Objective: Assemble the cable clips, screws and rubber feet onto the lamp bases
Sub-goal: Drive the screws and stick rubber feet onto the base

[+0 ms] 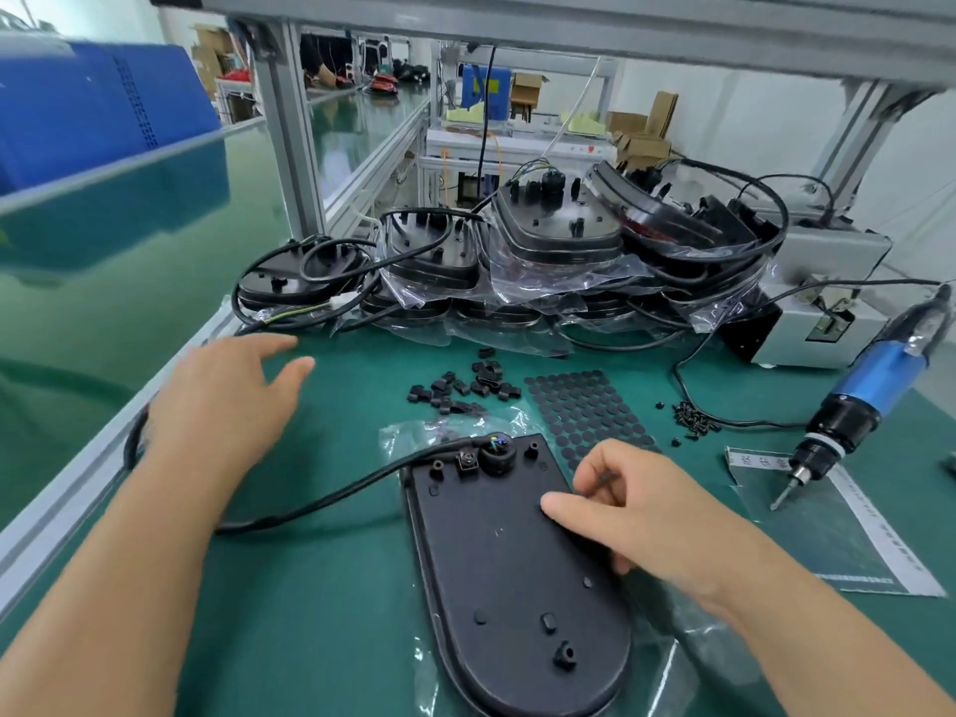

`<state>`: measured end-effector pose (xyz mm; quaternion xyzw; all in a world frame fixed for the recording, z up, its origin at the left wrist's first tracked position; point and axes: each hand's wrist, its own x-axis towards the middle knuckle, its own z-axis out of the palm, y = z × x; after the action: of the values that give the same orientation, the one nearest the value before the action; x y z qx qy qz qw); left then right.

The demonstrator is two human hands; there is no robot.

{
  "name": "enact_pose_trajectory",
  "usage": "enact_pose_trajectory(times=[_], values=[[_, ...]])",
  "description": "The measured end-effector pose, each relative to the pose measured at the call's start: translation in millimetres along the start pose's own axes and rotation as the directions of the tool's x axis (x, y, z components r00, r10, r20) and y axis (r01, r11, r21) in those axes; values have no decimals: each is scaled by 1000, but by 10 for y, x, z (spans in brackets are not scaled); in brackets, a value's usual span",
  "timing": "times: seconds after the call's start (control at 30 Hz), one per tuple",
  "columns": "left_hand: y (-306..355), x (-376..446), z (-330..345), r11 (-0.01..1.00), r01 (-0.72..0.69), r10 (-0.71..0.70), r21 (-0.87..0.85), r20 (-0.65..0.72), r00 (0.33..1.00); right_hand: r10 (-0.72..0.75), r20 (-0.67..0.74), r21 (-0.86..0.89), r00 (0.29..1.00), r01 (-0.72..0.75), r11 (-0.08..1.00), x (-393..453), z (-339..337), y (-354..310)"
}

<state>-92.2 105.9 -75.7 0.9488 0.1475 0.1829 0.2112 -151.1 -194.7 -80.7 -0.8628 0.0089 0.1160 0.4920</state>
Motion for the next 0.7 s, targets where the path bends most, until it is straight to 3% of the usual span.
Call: enact_pose_trajectory(times=[0.07, 0.17, 0.3, 0.37, 0.5, 0.6, 0.7], values=[[-265, 113, -31, 969, 150, -149, 195, -21, 989, -9, -7, -13, 1000, 9, 1000, -7, 5, -22], [-512, 145, 23, 913, 285, -311, 290, 47, 949, 5, -16, 5, 1000, -5, 1000, -9, 0, -5], [-637, 173, 36, 871, 326, -339, 368, -31, 940, 24, -63, 9, 998, -24, 1000, -35, 15, 18], [-672, 201, -23, 892, 339, -340, 298, -52, 939, 0, -94, -69, 996, -6, 998, -55, 14, 28], [-623, 69, -206, 946, 320, -323, -48, -120, 939, -43, -139, -229, 989, 10, 973, -111, 25, 22], [-446, -196, -374, 948, 147, -214, -284, -222, 951, -109, -229, -279, 967, 42, 959, -114, 68, 15], [-269, -440, -515, 917, -8, -100, -398, -249, 963, -278, -364, -232, 889, 203, 951, -75, 85, -54]])
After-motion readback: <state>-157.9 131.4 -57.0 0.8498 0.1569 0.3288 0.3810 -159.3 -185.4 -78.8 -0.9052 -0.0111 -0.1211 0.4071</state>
